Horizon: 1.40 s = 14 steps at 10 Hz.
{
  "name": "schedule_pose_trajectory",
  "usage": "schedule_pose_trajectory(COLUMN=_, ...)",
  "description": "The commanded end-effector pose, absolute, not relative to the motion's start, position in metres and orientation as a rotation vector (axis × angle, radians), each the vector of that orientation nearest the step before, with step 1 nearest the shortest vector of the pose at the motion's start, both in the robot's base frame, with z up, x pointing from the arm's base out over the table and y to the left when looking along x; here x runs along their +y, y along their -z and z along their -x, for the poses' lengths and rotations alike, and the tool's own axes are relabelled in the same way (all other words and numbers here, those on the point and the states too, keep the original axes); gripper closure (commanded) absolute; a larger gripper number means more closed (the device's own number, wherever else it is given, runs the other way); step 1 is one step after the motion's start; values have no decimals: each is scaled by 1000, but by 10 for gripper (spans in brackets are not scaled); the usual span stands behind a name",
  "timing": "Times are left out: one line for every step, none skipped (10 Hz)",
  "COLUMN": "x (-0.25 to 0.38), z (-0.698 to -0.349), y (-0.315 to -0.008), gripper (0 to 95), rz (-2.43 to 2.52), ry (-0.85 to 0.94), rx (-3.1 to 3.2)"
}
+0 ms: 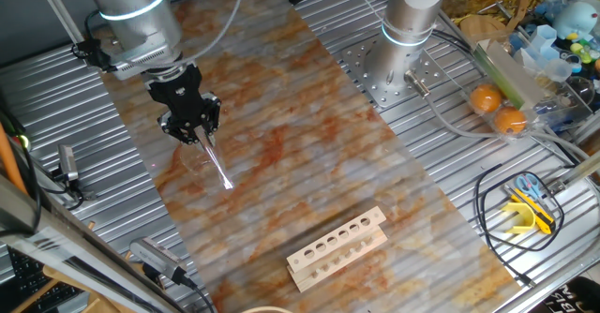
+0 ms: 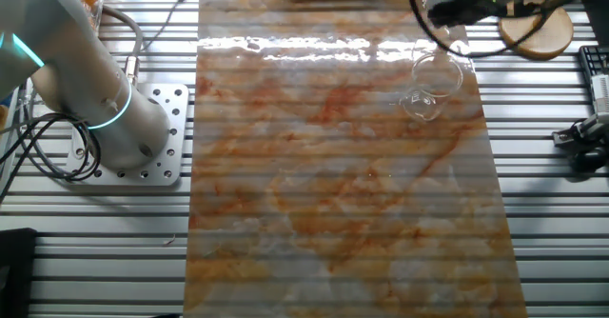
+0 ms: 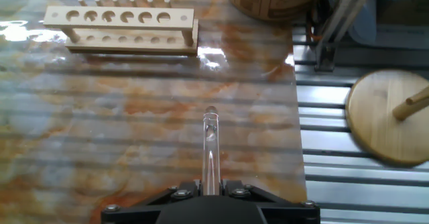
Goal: Pour out the test tube
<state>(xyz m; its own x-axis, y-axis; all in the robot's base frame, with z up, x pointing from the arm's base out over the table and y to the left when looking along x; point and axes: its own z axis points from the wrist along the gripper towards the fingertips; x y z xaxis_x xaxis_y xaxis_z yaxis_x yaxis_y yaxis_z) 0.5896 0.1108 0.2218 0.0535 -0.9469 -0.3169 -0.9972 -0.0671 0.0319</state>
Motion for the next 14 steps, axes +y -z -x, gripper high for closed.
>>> schedule_pose_trajectory(x=113, z=-587, y=-228, gripper=950, rz=2120, ry=-347, rx=2051)
schedule_pose_trajectory(x=114, z=-586, y=-230, gripper=950, rz=2110, ry=-341, rx=2072)
schedule_pose_trajectory(x=116, z=-584, y=-233, gripper=950, rz=2089, ry=-326, rx=2110)
schedule_pose_trajectory(x=118, z=-584, y=-235, gripper=950, rz=2074, ry=-319, rx=2135)
schedule_pose_trajectory(x=119, z=-583, y=-236, gripper=950, rz=2063, ry=-316, rx=2150)
schedule_pose_trajectory(x=121, z=-582, y=-239, gripper=950, rz=2043, ry=-300, rx=2185)
schedule_pose_trajectory(x=122, z=-581, y=-240, gripper=950, rz=2029, ry=-296, rx=2205)
schedule_pose_trajectory(x=123, z=-579, y=-242, gripper=950, rz=2002, ry=-290, rx=2239)
schedule_pose_trajectory(x=126, z=-577, y=-245, gripper=950, rz=1965, ry=-275, rx=2292)
schedule_pose_trajectory(x=129, z=-576, y=-247, gripper=950, rz=1948, ry=-251, rx=2327)
schedule_pose_trajectory(x=131, z=-573, y=-249, gripper=950, rz=1901, ry=-220, rx=2388)
schedule_pose_trajectory(x=132, z=-572, y=-250, gripper=950, rz=1863, ry=-199, rx=2428)
schedule_pose_trajectory(x=134, z=-572, y=-250, gripper=950, rz=1812, ry=-202, rx=2464)
schedule_pose_trajectory(x=135, z=-572, y=-250, gripper=950, rz=1773, ry=-197, rx=2499)
